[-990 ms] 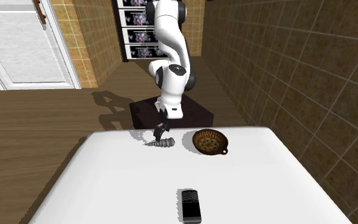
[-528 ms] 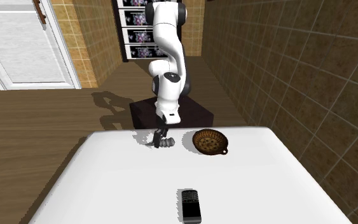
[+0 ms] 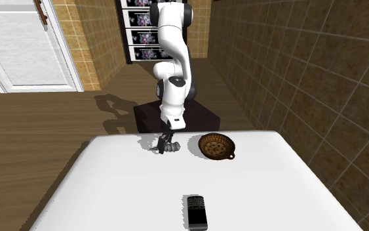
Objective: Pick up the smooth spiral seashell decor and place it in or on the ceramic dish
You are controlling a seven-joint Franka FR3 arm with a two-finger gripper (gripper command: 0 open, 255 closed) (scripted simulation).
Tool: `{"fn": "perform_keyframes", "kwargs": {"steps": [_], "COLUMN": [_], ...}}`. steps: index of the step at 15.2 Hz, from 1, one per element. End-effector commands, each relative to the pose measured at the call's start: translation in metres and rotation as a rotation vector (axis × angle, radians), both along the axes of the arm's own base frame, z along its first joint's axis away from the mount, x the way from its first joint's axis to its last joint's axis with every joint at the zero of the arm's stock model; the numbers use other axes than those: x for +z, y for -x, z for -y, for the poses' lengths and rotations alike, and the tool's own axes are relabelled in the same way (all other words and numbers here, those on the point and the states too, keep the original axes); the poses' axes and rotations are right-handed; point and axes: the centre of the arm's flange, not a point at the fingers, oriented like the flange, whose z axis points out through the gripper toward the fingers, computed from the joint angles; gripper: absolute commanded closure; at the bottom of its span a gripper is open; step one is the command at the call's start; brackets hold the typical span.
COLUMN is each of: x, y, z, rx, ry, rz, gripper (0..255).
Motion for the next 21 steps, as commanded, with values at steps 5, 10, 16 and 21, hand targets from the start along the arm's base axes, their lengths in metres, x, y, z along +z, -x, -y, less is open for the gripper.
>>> {"fn": "perform_keyframes", "kwargs": {"steps": [5, 10, 16, 21], "x": [0.0, 0.0, 0.026, 0.053], "y": [0.0, 0.0, 0.0, 0.0], "z": [0.0, 0.0, 0.0, 0.0], "rx": [0.0, 0.0, 0.0, 0.0], "ry": [0.0, 0.0, 0.0, 0.0], "rz": [0.0, 0.0, 0.0, 0.0], "gripper": [255, 255, 255, 255]}}
